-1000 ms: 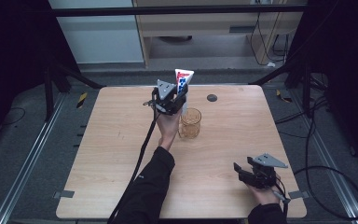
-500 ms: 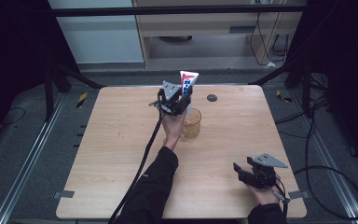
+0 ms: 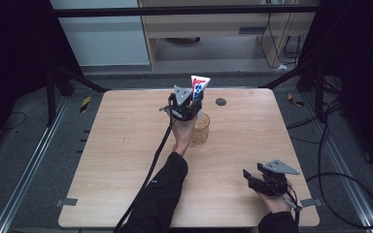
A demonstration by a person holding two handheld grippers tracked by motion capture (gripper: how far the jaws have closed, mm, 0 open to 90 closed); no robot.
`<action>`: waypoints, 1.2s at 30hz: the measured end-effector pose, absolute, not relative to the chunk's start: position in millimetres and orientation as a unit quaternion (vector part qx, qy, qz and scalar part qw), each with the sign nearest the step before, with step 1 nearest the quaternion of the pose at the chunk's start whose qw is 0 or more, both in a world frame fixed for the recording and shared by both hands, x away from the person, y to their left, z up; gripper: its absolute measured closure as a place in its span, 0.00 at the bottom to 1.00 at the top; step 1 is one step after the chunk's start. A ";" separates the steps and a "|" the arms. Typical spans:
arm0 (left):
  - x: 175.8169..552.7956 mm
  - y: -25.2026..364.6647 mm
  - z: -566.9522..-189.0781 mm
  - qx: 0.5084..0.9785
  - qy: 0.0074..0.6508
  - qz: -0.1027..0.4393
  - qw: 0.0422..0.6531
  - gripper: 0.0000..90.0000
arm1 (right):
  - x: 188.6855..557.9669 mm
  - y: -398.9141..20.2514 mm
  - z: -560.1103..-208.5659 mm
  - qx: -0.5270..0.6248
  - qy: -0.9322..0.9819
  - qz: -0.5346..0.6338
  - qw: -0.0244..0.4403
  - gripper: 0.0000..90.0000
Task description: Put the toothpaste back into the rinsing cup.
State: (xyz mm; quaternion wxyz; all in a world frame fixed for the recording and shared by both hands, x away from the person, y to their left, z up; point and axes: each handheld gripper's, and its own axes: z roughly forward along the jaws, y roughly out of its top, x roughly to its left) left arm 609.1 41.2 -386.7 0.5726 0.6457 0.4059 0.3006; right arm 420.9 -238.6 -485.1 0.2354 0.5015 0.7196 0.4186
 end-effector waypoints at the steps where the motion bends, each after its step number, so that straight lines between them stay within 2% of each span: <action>1: 609.5 40.6 -387.9 0.646 0.406 0.300 0.572 0.78 | 420.9 -238.5 -485.1 0.502 0.720 0.418 0.235 0.41; 36: 605.2 29.2 -432.0 0.681 0.403 0.279 0.543 0.76 | 421.2 -237.9 -485.2 0.497 0.721 0.422 0.235 0.41</action>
